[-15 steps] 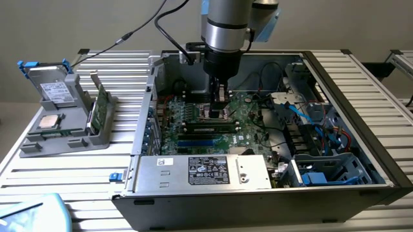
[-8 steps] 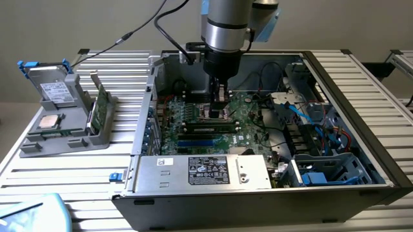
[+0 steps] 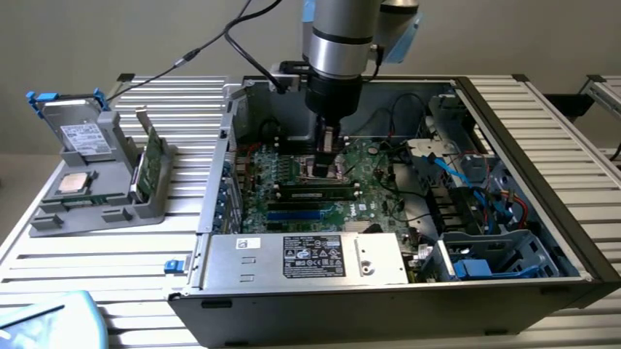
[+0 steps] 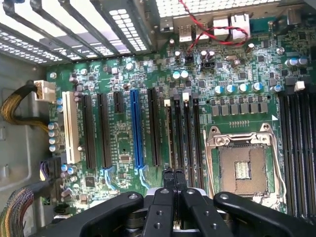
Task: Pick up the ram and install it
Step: 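Press down the ram until it locks into place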
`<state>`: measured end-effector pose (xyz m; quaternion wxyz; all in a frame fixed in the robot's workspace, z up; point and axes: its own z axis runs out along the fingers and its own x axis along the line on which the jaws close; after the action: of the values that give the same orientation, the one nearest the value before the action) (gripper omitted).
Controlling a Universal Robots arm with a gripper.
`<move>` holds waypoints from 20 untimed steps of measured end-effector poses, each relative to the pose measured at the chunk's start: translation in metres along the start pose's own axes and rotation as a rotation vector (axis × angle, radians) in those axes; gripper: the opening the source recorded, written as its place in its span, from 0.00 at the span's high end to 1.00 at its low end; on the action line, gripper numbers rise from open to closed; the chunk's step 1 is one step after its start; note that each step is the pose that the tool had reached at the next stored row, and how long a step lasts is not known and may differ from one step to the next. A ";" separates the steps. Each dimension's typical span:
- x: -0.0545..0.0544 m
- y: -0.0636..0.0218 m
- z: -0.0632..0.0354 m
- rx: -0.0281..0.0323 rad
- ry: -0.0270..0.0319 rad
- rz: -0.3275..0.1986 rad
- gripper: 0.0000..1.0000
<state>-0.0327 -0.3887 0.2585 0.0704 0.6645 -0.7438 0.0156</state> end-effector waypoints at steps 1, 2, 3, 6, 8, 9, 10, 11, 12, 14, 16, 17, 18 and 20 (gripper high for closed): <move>0.000 0.0000 0.0000 -0.0017 -0.0009 0.014 0.89; 0.000 0.0000 0.0000 -0.0033 -0.0019 0.026 0.89; 0.000 0.0000 0.0000 -0.0048 -0.0028 0.039 0.89; 0.000 0.0000 0.0000 -0.0092 -0.0040 0.075 0.89; 0.000 0.0000 0.0000 -0.0108 0.0001 0.094 0.89; 0.000 0.0000 0.0000 -0.0112 0.0038 0.103 0.89; 0.000 -0.0001 0.0000 -0.0115 0.0079 0.111 0.89; 0.000 0.0000 -0.0001 -0.0118 0.0123 0.120 0.89; 0.000 0.0000 -0.0001 -0.0120 0.0169 0.128 0.89; 0.000 0.0000 -0.0003 -0.0128 0.0249 0.145 0.89; 0.000 0.0000 -0.0004 -0.0141 0.0307 0.164 0.89; 0.000 0.0001 -0.0004 -0.0148 0.0335 0.174 0.89; 0.000 0.0001 -0.0004 -0.0156 0.0362 0.183 0.89; 0.000 0.0000 -0.0005 -0.0171 0.0409 0.201 0.89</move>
<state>-0.0327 -0.3887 0.2590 0.0893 0.5854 -0.8053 0.0298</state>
